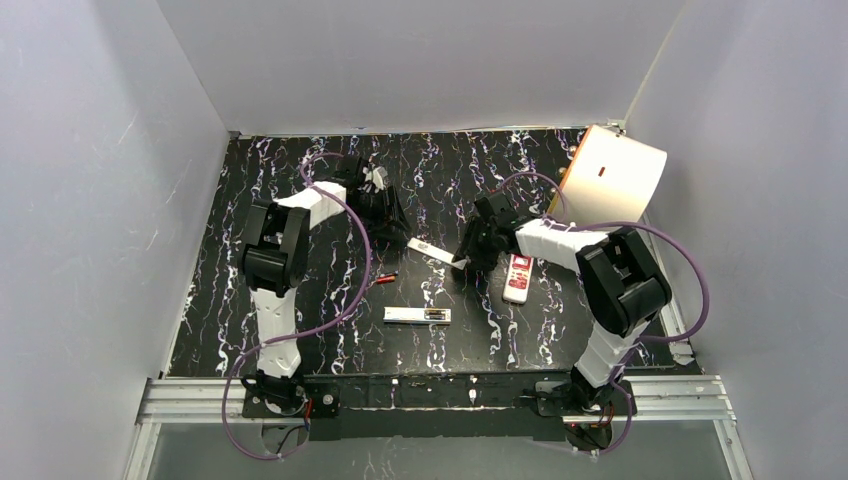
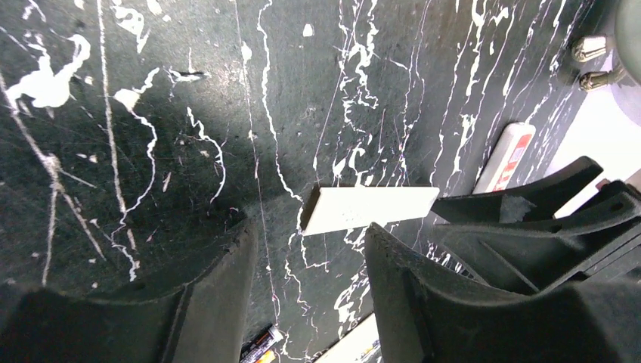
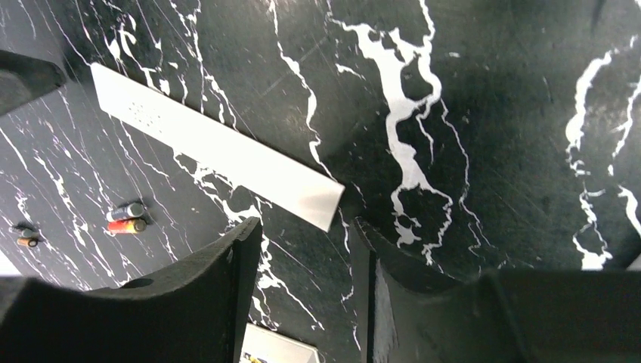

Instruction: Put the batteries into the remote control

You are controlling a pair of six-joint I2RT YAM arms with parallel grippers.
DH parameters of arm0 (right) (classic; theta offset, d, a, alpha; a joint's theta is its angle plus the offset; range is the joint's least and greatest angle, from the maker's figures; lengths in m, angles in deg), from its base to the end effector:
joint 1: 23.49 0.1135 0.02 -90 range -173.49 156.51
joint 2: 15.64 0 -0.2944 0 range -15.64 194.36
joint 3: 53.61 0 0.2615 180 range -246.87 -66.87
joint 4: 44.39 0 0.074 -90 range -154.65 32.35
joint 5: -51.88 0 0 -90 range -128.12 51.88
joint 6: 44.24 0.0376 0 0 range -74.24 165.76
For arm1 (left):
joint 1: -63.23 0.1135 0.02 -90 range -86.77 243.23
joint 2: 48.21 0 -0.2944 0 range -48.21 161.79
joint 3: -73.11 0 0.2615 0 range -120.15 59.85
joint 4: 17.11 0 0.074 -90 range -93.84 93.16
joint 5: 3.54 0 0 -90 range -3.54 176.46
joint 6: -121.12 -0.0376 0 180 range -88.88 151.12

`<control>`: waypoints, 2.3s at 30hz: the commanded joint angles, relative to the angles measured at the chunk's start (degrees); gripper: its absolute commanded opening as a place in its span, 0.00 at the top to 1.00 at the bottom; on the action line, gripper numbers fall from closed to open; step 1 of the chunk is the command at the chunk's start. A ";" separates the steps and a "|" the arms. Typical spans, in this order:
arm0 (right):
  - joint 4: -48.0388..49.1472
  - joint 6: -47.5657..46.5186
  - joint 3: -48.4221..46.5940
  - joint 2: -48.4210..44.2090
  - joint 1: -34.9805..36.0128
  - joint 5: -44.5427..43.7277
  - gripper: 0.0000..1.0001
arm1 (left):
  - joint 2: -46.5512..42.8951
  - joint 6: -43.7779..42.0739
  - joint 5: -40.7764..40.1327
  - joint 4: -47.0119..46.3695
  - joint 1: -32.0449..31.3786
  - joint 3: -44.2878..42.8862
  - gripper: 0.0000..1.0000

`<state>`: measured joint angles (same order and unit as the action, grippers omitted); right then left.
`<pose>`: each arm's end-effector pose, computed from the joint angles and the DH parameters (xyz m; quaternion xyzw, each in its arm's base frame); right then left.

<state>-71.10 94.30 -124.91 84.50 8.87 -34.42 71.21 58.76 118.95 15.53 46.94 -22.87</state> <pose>0.3062 0.1969 0.1852 0.1249 0.9465 0.2155 0.2052 0.4393 -0.1494 0.1782 -0.0096 0.9219 -0.3529 0.1596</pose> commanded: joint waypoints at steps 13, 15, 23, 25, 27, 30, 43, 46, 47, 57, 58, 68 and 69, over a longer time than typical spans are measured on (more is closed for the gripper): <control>-0.72 -1.83 -3.63 5.72 -0.56 -0.98 0.51 | 1.39 3.78 13.66 -8.06 0.06 6.95 0.63; -0.48 -1.91 -3.66 6.02 -0.63 -0.52 0.51 | 1.37 4.24 15.11 -8.20 0.04 6.98 0.66; 0.83 -3.30 -3.37 6.39 -0.59 1.55 0.51 | 0.29 12.62 20.57 -18.66 0.05 10.95 0.70; 0.63 -4.11 -3.74 6.63 -0.52 1.97 0.51 | 0.04 16.14 21.79 -22.76 0.03 12.41 0.73; -0.30 -5.21 -4.33 6.88 -0.25 1.67 0.53 | -0.54 16.53 22.20 -22.92 -0.05 12.66 0.76; -3.74 -6.95 -6.19 7.74 0.15 0.06 0.53 | -1.47 16.25 23.31 -22.89 -0.03 12.95 0.77; -14.14 -14.12 -13.88 12.59 3.31 -7.04 0.56 | -2.45 16.96 26.62 -22.54 -0.93 12.71 0.77; -15.29 -15.47 -14.37 13.13 3.46 -8.12 0.56 | -2.34 18.00 26.53 -22.67 -1.01 12.32 0.79; -15.51 -15.81 -14.36 13.30 3.43 -8.49 0.56 | -2.39 18.61 26.68 -22.93 -1.06 12.13 0.80; -16.27 -17.26 -14.24 14.25 3.41 -9.45 0.57 | -3.22 21.81 27.23 -21.46 -1.52 10.29 0.87; -16.39 -17.51 -14.35 14.36 3.48 -9.54 0.57 | -3.22 21.88 27.49 -21.06 -1.65 10.11 0.87; -17.47 -22.65 -15.09 14.76 3.42 -10.95 0.59 | -3.52 16.40 25.99 -11.62 -3.36 5.75 0.86; -17.54 -23.14 -15.08 14.70 3.42 -11.04 0.59 | -3.68 16.20 25.92 -11.32 -3.51 5.32 0.90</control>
<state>-87.98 74.52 -141.42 94.51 11.64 -41.83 71.86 76.97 140.63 -1.98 47.50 -15.53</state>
